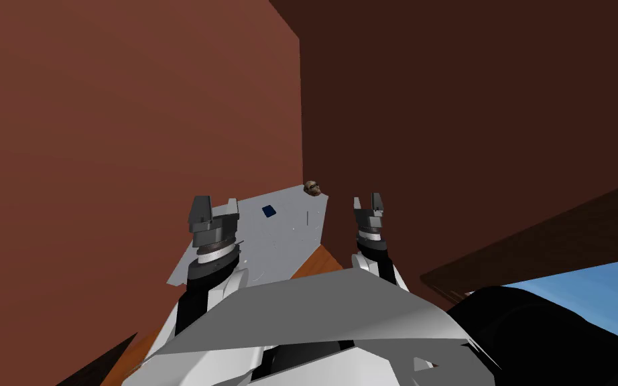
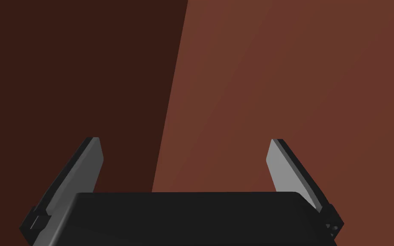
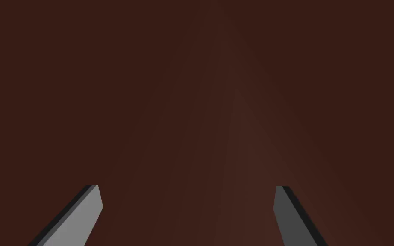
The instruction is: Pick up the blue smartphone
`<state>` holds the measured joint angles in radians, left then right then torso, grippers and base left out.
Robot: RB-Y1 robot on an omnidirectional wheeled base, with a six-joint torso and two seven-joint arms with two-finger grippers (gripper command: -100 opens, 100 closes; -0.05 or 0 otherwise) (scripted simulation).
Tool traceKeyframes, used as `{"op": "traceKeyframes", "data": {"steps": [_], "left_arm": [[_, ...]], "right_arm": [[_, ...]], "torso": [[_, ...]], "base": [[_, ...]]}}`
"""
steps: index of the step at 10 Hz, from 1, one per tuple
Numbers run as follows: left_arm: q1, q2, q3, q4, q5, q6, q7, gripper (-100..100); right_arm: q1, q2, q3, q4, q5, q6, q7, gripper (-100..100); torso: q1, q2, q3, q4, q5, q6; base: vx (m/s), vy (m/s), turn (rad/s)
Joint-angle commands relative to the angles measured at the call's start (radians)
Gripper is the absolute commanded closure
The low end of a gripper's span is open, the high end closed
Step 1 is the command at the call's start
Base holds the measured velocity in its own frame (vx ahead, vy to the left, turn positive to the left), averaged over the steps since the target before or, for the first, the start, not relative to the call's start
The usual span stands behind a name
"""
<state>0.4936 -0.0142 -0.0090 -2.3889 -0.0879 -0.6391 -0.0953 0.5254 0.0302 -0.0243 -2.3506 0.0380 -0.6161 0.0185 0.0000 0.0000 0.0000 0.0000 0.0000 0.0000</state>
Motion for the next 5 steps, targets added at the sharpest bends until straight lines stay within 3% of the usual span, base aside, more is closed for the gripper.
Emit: {"op": "traceKeyframes", "data": {"steps": [1,5], "left_arm": [[-0.006,0.035,0.008,-0.003,0.014,0.019,0.000,-100],[-0.038,0.150,0.051,-0.025,0.094,0.122,-0.002,-100]], "right_arm": [[0.000,0.000,0.000,0.000,0.000,0.000,0.000,0],[0.000,0.000,0.000,0.000,0.000,0.000,0.000,0]], "torso": [[0.000,0.000,0.000,0.000,0.000,0.000],[0.004,0.005,0.003,0.001,0.001,0.000]], "base": [[-0.024,0.014,-0.043],[-0.076,0.042,-0.090]]}}
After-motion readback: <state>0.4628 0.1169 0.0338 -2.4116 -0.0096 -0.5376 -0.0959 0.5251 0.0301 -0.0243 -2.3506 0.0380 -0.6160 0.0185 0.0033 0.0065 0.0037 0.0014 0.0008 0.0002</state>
